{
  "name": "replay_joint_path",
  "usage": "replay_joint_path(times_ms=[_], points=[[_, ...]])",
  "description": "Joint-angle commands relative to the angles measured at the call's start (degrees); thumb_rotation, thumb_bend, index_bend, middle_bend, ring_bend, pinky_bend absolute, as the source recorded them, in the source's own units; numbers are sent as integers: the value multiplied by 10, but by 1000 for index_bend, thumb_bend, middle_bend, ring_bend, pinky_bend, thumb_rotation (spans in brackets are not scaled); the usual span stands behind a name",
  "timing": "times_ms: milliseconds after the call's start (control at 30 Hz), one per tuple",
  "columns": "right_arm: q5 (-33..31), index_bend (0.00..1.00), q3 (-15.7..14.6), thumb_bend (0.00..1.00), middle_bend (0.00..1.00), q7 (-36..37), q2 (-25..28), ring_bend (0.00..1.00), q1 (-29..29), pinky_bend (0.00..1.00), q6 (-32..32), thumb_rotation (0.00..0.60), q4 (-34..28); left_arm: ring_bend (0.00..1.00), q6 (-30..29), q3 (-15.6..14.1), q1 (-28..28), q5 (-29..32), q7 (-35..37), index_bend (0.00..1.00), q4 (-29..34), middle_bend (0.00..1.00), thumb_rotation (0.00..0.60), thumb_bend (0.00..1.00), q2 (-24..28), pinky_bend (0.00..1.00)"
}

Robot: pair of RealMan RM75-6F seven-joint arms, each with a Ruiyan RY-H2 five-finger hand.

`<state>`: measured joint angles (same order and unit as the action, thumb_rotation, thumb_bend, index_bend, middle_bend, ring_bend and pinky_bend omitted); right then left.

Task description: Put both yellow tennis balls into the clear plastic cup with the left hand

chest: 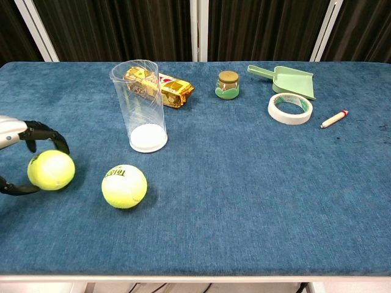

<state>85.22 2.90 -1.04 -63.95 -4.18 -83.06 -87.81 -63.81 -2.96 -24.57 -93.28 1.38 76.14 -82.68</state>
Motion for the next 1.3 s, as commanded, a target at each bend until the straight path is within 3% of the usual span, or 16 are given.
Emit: replay_joint_path(times_ms=[33, 233, 400, 500, 633, 700, 833, 967, 1300], points=[[0, 0, 0, 242, 0, 0, 0, 0, 0, 0, 1, 600, -1, 312, -5, 0, 0, 0, -2, 434, -4, 402, 600, 230, -2, 495], [-1, 0, 1, 242, 0, 2, 2, 0, 0, 0, 0, 600, -3, 421, -32, 1, 1, -12, 6, 551, -13, 514, 600, 243, -9, 595], [1, 0, 1, 242, 0, 4, 4, 0, 0, 0, -2, 600, -6, 432, -50, 9, 2, -7, 13, 566, 0, 528, 600, 249, 1, 605], [8, 0, 2, 242, 0, 13, 6, 0, 1, 0, -10, 600, -8, 432, -65, 23, 2, 0, 14, 569, 30, 530, 600, 249, 24, 605], [15, 0, 3, 242, 0, 19, 9, 0, 3, 0, -20, 600, -10, 432, -85, 48, 1, 12, -35, 582, 72, 541, 600, 249, 65, 604], [15, 0, 3, 242, 0, 18, 9, 0, 3, 0, -19, 600, -13, 432, -90, 72, -2, 34, -42, 586, 108, 546, 600, 249, 90, 604], [13, 0, 3, 242, 0, 12, 9, 0, 2, 0, -17, 600, -16, 432, -71, 112, -21, 78, -43, 589, 165, 549, 600, 248, 130, 604], [12, 0, 4, 242, 0, 8, 9, 0, 1, 0, -16, 600, -19, 433, -47, 146, -46, 114, -38, 593, 195, 550, 600, 252, 139, 604], [9, 0, 4, 242, 0, 4, 10, 0, -3, 0, -7, 600, -24, 431, 27, 172, -120, 168, -97, 590, 195, 549, 600, 258, 92, 607]])
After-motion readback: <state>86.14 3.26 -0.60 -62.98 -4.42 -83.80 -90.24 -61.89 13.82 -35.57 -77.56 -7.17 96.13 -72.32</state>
